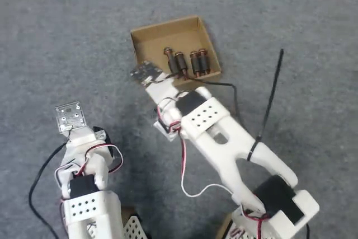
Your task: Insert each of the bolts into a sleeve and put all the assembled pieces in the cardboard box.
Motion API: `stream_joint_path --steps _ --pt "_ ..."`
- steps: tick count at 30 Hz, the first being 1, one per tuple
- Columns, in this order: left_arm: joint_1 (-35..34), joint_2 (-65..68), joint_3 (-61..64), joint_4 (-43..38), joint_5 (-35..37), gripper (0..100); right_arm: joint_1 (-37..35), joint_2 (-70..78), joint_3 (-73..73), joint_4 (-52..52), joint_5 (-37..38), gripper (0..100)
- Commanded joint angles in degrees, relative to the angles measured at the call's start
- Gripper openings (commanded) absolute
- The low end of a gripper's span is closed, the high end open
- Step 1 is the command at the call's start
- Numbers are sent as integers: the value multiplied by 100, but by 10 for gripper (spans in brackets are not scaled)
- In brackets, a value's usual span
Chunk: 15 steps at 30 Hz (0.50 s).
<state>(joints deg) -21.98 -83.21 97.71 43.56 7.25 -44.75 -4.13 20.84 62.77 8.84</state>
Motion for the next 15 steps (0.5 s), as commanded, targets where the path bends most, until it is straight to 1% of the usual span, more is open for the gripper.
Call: stream_joint_path --steps 1,4,7,9,15 --pt "-26 -88 -84 -9 -53 37 -119 268 -510 -259 53 125" --pt "-26 -88 -84 -9 -53 37 -110 778 -765 -418 -44 125" --pt "-26 -88 -84 -9 -53 37 13 1156 -914 -620 -545 127" --pt "-26 -88 -84 -9 -53 37 136 1253 -1081 -611 -738 127" --pt "-26 -88 -84 -9 -53 39 453 1279 -1134 -620 -774 127"
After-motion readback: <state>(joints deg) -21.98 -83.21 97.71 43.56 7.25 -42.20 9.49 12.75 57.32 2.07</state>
